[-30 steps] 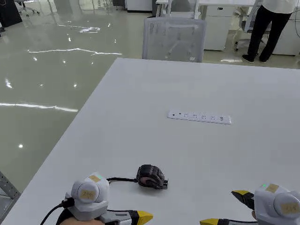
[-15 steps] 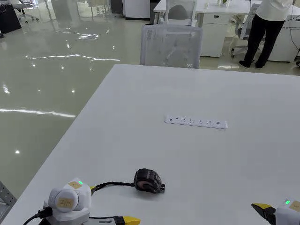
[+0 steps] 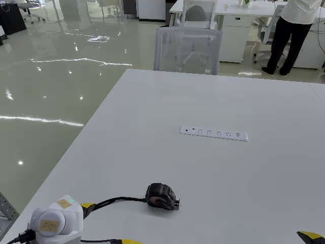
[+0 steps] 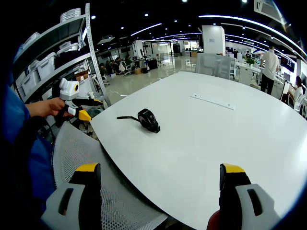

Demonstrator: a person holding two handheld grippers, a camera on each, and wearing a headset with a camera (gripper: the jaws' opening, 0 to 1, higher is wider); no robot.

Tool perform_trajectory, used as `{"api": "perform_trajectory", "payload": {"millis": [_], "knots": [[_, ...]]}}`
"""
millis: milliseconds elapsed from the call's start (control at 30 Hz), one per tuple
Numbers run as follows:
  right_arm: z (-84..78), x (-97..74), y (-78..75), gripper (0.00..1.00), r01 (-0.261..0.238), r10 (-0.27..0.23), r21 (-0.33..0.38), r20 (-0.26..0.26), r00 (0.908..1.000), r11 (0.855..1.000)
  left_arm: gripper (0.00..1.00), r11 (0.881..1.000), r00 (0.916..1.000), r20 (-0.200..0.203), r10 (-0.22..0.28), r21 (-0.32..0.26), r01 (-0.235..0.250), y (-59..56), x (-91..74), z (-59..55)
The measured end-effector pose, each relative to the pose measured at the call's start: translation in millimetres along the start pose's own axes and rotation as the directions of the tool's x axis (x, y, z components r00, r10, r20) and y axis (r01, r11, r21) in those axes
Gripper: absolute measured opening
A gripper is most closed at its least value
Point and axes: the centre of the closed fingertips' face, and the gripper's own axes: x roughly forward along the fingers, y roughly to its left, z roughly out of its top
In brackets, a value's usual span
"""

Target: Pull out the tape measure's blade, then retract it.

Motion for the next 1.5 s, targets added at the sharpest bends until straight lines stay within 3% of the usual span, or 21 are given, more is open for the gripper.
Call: {"api": "perform_trajectory", "payload": {"millis": [233, 500, 933, 1500], "knots": [[-0.7, -15.5, 2.0, 1.00, 0.009, -0.009, -0.010, -0.011, 0.9999, 1.000, 1.00, 1.000, 0.9997, -0.025, -0.007, 0.014, 0.008, -2.3, -10.1, -3.6], [-5.6, -27.1, -2.8, 1.00, 0.040, -0.041, -0.040, -0.037, 0.9985, 0.998, 1.00, 1.000, 0.9994, -0.035, 0.006, 0.002, -0.006, 2.9, -20.5, -6.2], [-9.0, -33.8, -6.2, 1.00, 0.045, -0.047, -0.043, -0.049, 0.9977, 0.998, 1.00, 1.000, 0.9999, -0.011, 0.012, 0.015, -0.012, 8.4, -30.2, -0.6], [-10.3, -35.3, -6.3, 1.00, 0.041, -0.044, -0.045, -0.061, 0.9972, 0.998, 1.00, 0.999, 0.9992, -0.027, 0.031, 0.012, -0.030, 15.6, -34.6, -6.2]]}}
